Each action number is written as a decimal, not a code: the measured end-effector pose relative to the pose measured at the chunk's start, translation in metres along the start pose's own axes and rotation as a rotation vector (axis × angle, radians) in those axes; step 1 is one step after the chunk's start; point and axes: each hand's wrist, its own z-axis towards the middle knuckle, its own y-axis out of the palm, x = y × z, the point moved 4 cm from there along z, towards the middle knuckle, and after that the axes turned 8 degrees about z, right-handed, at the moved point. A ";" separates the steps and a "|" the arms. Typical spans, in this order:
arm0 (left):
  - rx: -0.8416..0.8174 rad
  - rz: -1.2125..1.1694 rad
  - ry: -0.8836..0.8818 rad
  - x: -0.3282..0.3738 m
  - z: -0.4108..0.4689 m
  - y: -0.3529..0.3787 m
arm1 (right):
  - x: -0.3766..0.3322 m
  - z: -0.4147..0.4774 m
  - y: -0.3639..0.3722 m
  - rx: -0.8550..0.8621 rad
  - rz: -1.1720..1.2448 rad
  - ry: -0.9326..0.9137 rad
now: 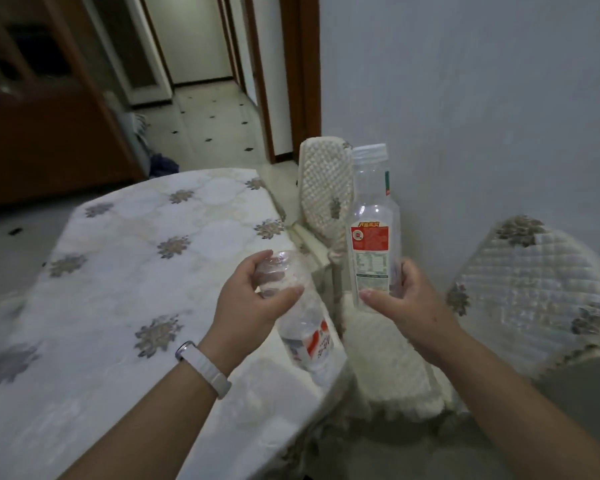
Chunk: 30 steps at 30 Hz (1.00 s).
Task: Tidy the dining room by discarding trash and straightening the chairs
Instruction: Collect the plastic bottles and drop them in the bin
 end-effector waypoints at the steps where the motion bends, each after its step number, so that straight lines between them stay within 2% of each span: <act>1: 0.018 0.003 -0.005 -0.004 -0.005 -0.016 | -0.002 -0.001 0.018 -0.029 0.013 -0.006; 11: 0.265 0.038 -0.093 -0.045 -0.055 -0.114 | 0.001 -0.001 0.138 -0.270 0.053 -0.074; 26: 0.746 0.137 -0.283 -0.066 -0.143 -0.218 | 0.019 0.002 0.291 -0.817 0.119 0.055; 30: 0.834 0.102 -0.339 -0.075 -0.184 -0.245 | 0.024 -0.022 0.335 -0.899 0.098 0.073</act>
